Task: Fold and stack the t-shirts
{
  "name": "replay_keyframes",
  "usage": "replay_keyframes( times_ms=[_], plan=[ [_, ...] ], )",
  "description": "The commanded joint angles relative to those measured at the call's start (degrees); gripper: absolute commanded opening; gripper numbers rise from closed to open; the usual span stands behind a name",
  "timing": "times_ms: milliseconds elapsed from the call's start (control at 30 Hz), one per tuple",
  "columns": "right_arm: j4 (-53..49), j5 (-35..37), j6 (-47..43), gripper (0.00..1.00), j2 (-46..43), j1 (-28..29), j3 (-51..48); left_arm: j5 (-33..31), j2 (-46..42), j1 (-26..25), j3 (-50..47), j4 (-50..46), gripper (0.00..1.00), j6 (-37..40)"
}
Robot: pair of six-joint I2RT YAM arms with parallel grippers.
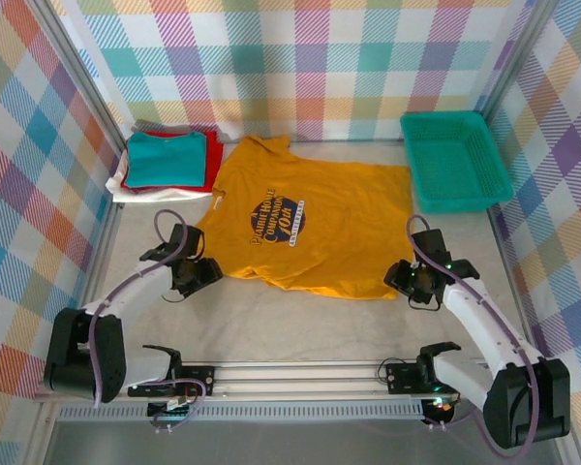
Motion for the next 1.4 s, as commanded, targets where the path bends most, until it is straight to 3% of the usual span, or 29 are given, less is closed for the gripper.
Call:
replay_keyframes(
  times_ms=[0,200,433,633,700,800,1067,1233,1367],
  plan=[
    [4.8,-3.5,2.5,0.47,1.8,-1.0,-2.2,1.6,3.0,-0.4,1.1,6.6,0.6,-0.1],
    [9.3,-3.6,2.9,0.46,3.5,-1.1,-3.8,-0.5,6.6,-0.5,5.4,8.4,0.56,2.6],
    [11.2,-2.4,3.2,0.45,3.8,-1.1,-5.4,0.0,13.5,-0.4,9.8,10.3,0.32,3.9],
    [11.9,-1.9,3.2,0.45,3.4,-1.5,-6.6,1.0,14.6,-0.4,11.2,10.2,0.24,4.8],
    [12.5,-2.6,2.8,0.41,4.2,-1.7,-6.3,1.3,14.9,-0.6,11.9,9.9,0.12,5.0],
    [13.2,-2.7,1.8,0.26,6.0,-2.0,-5.9,2.2,16.0,-0.6,14.1,8.9,0.0,5.4],
    [13.3,-3.2,0.2,0.0,7.3,-4.9,-3.9,2.4,17.3,-2.0,25.8,3.9,0.0,5.6],
    [12.0,-4.4,-1.2,0.0,6.7,-9.6,-1.8,1.2,17.3,-2.0,28.6,0.6,0.01,5.3],
    [11.8,-5.3,-1.8,0.0,7.4,-11.7,-0.7,-1.6,12.5,-2.0,23.1,-1.4,0.25,3.9]
  ],
)
